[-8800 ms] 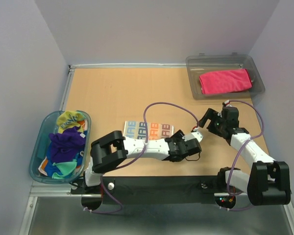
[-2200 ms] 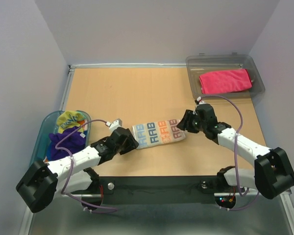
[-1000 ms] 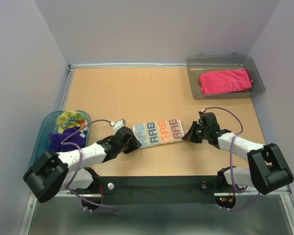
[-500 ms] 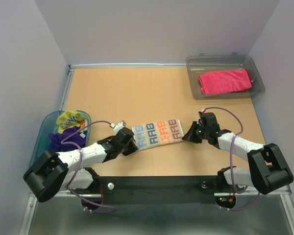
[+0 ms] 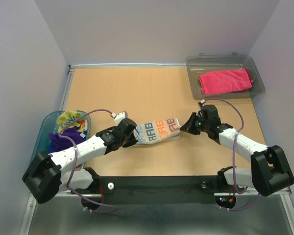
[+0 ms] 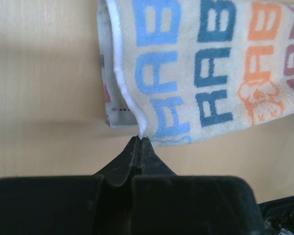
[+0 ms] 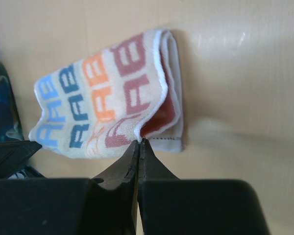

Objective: Fold and stack the towels
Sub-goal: Fold the towel

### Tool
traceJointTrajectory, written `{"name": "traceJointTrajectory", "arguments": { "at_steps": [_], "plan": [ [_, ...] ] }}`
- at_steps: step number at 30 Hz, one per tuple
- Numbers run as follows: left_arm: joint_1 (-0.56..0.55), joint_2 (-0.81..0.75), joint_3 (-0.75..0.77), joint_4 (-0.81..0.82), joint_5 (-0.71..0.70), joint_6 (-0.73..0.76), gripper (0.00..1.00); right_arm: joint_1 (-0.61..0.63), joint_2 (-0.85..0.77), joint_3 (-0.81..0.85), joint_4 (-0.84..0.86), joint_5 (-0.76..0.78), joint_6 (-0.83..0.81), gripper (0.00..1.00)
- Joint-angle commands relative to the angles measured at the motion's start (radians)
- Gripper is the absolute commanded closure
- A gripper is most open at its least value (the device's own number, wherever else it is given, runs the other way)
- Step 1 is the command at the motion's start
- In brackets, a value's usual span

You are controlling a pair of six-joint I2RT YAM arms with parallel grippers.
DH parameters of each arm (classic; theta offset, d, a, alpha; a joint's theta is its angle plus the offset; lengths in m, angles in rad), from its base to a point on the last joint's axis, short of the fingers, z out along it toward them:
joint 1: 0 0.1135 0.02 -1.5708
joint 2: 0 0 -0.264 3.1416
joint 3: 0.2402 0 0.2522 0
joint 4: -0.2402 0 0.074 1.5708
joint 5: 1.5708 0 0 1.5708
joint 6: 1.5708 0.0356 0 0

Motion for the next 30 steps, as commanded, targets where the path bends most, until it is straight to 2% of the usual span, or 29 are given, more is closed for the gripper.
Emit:
{"name": "traceJointTrajectory", "arguments": {
  "at_steps": [1, 4, 6, 11, 19, 25, 30],
  "plan": [
    [0.027, -0.006, 0.094, -0.094, -0.07, 0.083, 1.0, -0.006, -0.001, 0.105, 0.013, -0.012, 0.005, 0.99],
    [0.064, -0.002, 0.14, -0.107, -0.074, 0.128, 1.0, -0.006, 0.016, 0.146, 0.004, -0.018, 0.005, 0.99],
    [0.142, 0.018, 0.172, -0.111, -0.072, 0.197, 1.0, -0.006, 0.041, 0.192, 0.001, -0.009, -0.003, 0.99],
    [0.237, 0.061, 0.257, -0.096, -0.058, 0.289, 1.0, -0.006, 0.133, 0.315, 0.004, 0.014, -0.017, 0.99],
    [0.325, 0.162, 0.349, -0.067, -0.032, 0.367, 1.0, -0.006, 0.266, 0.482, 0.004, 0.028, -0.035, 0.99],
    [0.334, 0.141, 0.303, -0.028, 0.024, 0.343, 1.0, -0.008, 0.29, 0.519, 0.001, 0.018, -0.049, 0.99],
    [0.336, 0.051, 0.185, 0.014, 0.098, 0.279, 1.0, -0.008, 0.238, 0.435, 0.003, 0.011, -0.051, 0.99]
  ]
}}
